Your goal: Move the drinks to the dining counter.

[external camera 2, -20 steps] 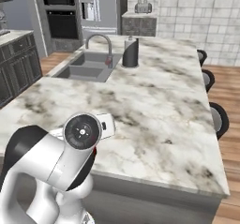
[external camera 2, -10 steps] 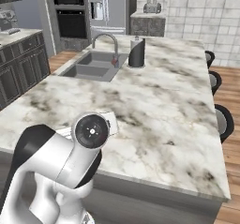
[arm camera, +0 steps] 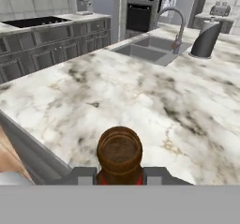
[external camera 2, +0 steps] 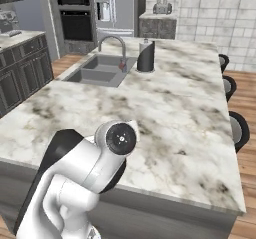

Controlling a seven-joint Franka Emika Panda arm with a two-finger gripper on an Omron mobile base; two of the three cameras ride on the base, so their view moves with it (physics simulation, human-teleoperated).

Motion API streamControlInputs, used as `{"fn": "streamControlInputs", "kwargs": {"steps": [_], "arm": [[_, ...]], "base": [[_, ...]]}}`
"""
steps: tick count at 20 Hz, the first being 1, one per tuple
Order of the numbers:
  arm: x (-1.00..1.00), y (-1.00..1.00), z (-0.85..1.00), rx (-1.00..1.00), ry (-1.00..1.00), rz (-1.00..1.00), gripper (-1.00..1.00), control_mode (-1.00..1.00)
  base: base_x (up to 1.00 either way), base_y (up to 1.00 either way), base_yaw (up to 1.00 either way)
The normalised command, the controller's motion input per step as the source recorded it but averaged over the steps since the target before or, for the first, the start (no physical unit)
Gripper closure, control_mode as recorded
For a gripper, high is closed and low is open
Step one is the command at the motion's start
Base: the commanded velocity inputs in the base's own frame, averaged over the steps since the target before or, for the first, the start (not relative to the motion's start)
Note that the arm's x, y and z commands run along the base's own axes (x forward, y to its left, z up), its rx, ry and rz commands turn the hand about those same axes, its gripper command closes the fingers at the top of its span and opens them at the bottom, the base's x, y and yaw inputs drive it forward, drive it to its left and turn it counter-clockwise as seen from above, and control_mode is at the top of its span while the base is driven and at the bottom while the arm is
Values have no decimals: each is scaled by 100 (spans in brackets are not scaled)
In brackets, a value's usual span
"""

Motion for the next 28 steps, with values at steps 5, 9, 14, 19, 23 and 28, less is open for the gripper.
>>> {"fn": "streamControlInputs", "kwargs": {"steps": [5, 9, 14, 19, 23, 28], "arm": [[53, -38, -39, -4, 7, -1, 100, -100], [48, -23, -37, -9, 4, -4, 100, -100], [45, -8, -41, -5, 0, 0, 100, -100], [40, -5, -47, 0, -3, 0, 100, -100], [38, -9, -33, 0, -3, 0, 100, -100], [43, -17, -31, 0, -3, 0, 100, -100]], "base": [[0, 0, 0], [0, 0, 0], [0, 0, 0], [0, 0, 0], [0, 0, 0], [0, 0, 0]]}}
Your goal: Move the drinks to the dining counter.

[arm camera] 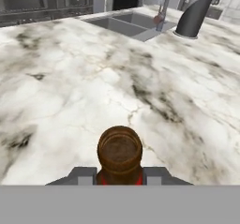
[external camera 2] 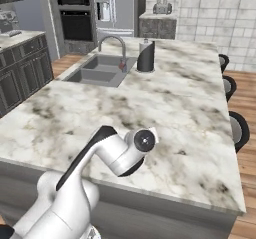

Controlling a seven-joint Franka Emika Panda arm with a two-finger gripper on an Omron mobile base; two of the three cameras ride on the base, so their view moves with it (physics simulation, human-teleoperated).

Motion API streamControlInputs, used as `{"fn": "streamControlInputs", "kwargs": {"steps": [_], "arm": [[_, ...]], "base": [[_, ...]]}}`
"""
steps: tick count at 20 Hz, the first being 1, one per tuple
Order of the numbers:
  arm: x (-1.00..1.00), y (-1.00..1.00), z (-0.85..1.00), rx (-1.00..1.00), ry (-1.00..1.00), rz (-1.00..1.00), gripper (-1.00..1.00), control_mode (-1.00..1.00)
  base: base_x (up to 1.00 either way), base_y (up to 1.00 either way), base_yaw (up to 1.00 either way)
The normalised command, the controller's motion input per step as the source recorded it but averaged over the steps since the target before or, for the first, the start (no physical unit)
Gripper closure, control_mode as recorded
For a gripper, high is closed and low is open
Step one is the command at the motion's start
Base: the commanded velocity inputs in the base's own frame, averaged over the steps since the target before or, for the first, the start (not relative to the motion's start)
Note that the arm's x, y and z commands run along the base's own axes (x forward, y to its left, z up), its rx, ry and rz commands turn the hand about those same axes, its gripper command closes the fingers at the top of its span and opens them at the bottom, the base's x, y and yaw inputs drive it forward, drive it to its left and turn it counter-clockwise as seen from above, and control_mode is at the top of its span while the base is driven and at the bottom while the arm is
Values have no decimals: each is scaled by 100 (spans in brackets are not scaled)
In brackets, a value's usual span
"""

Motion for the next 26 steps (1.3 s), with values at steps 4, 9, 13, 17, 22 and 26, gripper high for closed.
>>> {"fn": "streamControlInputs", "kwargs": {"steps": [4, 9, 13, 17, 22, 26], "arm": [[37, -15, -39, 0, -6, 0, 100, -100], [32, -1, -36, 0, -4, 0, 100, -100], [35, 0, -36, 0, -2, 0, 100, -100], [35, 0, -39, 0, -1, 0, 100, -100], [29, -1, -42, 0, -2, 0, 100, -100], [13, 0, -29, 0, -1, 0, -100, -100]], "base": [[0, 0, 0], [0, 0, 0], [0, 0, 0], [0, 0, 0], [0, 0, 0], [0, 0, 0]]}}
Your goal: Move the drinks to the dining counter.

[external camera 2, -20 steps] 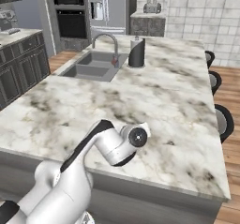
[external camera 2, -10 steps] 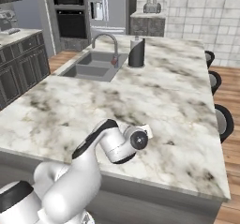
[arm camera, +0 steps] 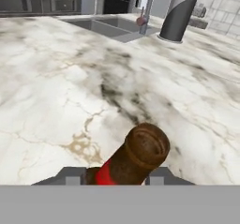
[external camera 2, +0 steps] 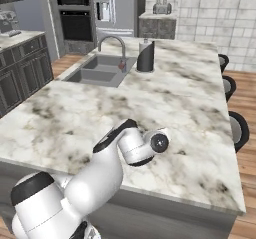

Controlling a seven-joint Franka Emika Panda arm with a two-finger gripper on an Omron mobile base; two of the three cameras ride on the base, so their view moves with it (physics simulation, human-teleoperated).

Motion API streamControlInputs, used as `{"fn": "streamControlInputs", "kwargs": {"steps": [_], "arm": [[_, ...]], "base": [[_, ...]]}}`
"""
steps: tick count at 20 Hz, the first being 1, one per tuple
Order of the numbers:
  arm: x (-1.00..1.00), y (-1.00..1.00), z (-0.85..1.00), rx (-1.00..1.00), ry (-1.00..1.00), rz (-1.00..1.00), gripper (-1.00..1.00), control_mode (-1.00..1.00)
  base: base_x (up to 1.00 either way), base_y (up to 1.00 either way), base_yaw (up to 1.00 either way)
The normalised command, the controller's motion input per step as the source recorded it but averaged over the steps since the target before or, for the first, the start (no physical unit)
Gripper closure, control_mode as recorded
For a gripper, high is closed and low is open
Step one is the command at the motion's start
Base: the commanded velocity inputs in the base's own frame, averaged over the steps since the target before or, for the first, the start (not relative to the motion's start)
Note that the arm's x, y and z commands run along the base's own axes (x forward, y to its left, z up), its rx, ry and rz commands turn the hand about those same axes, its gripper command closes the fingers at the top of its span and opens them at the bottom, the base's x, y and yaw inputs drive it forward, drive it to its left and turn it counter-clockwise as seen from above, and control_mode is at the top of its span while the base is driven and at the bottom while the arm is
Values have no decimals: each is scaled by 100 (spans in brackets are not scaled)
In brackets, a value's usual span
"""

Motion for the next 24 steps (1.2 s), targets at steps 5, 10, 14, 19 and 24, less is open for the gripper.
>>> {"fn": "streamControlInputs", "kwargs": {"steps": [5, 10, 14, 19, 24], "arm": [[0, 10, -1, 0, 0, 0, -100, -100], [-1, 25, 0, 0, 0, 0, -100, -100], [0, 3, 0, 0, 0, 0, -100, -100], [-11, -11, 15, 0, 0, 0, -100, -100], [-13, -22, 33, 0, 0, 0, -100, -100]], "base": [[0, 0, 0], [0, 0, 0], [0, 0, 0], [0, 0, 0], [0, 0, 0]]}}
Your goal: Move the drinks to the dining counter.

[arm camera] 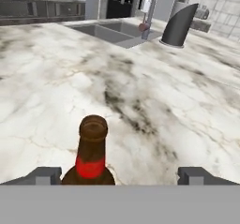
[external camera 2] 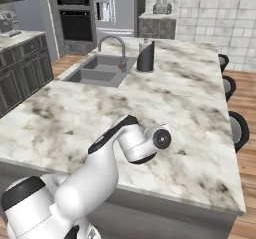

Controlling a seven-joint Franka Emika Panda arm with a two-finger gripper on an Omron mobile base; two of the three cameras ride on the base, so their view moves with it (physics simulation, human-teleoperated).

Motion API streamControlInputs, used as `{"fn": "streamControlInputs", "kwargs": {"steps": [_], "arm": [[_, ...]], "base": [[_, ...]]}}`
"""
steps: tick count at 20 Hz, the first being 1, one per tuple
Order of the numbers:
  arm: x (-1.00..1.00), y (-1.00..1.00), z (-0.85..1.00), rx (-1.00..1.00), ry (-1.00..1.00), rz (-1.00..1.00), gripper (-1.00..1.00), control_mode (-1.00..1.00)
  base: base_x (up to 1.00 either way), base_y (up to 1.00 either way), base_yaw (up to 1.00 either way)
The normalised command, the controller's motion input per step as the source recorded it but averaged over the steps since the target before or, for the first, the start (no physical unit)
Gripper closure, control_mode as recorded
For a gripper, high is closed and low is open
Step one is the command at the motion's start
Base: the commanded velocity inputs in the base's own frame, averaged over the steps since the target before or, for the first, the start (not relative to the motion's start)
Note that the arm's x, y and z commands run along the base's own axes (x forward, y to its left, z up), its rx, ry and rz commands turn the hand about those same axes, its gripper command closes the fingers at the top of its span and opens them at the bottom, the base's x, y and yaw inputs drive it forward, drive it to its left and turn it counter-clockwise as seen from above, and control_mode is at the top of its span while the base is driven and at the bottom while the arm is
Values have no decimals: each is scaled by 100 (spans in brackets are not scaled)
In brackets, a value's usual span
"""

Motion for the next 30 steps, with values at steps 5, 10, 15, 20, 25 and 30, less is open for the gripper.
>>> {"fn": "streamControlInputs", "kwargs": {"steps": [5, 10, 15, 20, 25, 30], "arm": [[-29, -3, 57, 0, -2, 5, -100, -100], [-68, 0, 74, 0, -7, 18, -100, -100], [-99, 1, 77, -2, -17, 23, -100, -100], [-86, 23, 56, -6, -8, 25, -100, -100], [-18, 61, 9, -11, 1, 17, -100, -100], [0, 44, -5, -3, 2, 2, -100, -100]], "base": [[0, 0, 0], [0, 0, 0], [0, 0, 0], [0, 0, 0], [0, 0, 0], [0, 0, 0]]}}
